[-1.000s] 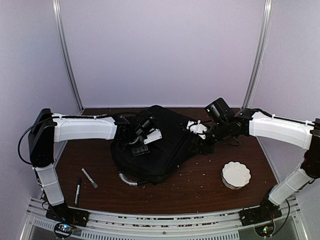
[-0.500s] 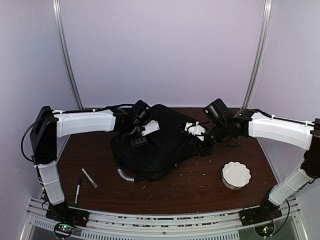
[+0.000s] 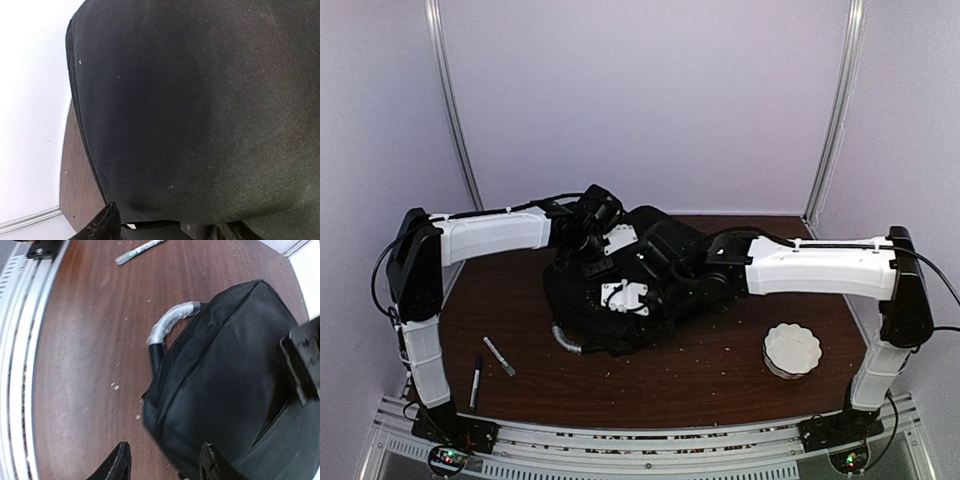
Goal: Pack the student bag
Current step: Adjust the student bag at the center of the board.
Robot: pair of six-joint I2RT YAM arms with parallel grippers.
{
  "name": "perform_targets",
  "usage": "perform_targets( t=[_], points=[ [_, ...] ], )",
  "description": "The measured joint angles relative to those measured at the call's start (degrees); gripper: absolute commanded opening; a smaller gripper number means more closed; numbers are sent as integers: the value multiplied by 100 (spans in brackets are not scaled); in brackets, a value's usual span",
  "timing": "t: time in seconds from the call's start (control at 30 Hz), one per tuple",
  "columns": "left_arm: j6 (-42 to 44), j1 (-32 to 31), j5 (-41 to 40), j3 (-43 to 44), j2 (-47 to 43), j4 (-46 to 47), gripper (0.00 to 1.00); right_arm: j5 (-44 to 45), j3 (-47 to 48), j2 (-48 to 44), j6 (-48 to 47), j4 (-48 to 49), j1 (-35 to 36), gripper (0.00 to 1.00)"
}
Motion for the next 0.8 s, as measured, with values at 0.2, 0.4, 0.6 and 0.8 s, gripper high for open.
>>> perform_targets(
  t=[0.2,0.4,0.6,0.8],
  points=[
    [-4,96,302,0,0,-9,65,509,678,894,-98,164,323,52],
    [-2,136,411,11,0,-13,65,1178,968,1547,-142,195,577,52],
    [20,138,476,297,72,-103,65,2535,1054,1947,-284,398,732,24],
    [96,142,507,632,293,-223,65,3025,870,1805,-348,516,765,0]
  ],
)
